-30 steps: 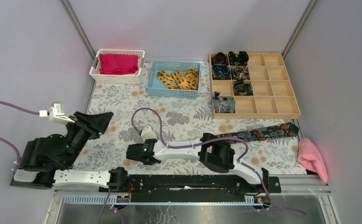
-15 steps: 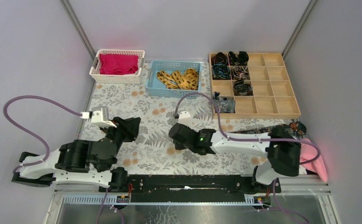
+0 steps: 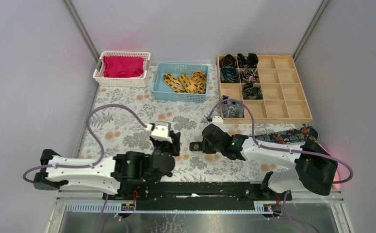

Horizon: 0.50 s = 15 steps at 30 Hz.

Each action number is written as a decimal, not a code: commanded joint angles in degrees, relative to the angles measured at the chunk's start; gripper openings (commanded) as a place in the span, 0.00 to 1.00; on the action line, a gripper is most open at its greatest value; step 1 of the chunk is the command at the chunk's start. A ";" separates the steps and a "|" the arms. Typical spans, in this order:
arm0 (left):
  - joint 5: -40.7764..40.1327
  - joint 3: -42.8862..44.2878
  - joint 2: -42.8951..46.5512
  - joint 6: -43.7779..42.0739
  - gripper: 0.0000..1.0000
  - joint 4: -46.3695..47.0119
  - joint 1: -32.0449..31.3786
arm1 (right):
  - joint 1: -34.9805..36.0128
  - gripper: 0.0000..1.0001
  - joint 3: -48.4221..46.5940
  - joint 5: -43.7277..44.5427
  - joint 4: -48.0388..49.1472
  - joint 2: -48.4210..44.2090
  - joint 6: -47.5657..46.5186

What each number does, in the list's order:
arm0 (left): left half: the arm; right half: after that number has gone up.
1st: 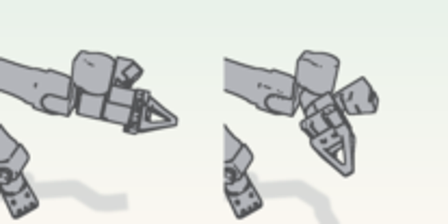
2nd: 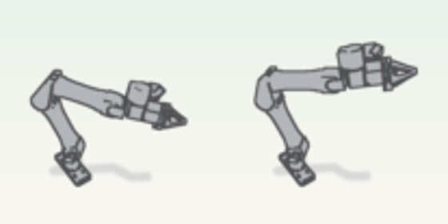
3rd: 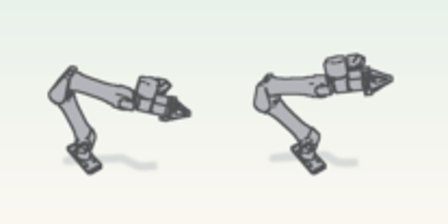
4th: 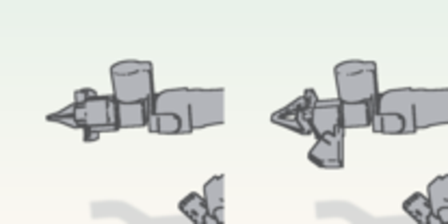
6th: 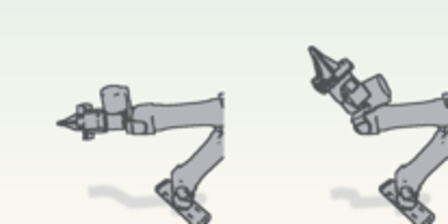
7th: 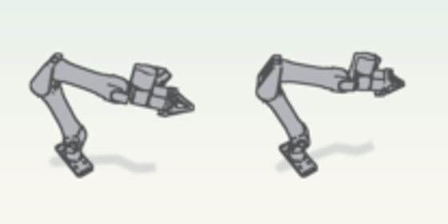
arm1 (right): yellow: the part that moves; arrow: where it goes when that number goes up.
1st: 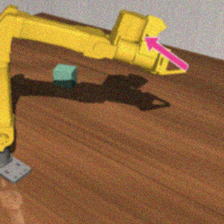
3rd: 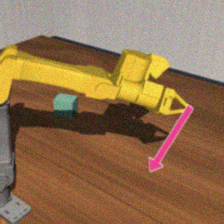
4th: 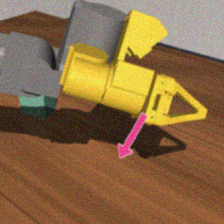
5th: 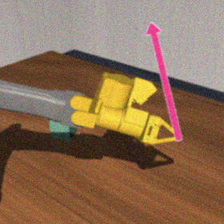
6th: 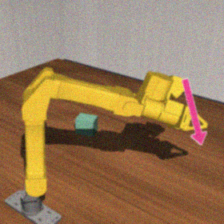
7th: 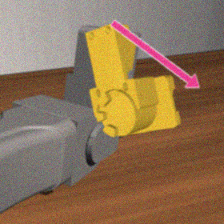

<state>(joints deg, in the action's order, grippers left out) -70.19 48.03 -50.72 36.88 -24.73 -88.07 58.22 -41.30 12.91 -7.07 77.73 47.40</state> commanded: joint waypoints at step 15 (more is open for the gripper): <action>43.21 -11.02 -17.98 -6.22 0.22 36.45 24.49 | -7.38 0.03 4.58 -1.50 -2.30 -1.11 -0.95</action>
<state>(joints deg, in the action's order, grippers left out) -39.03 39.03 -65.47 33.23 -1.26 -66.35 52.18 -36.84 12.27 -8.80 75.29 47.18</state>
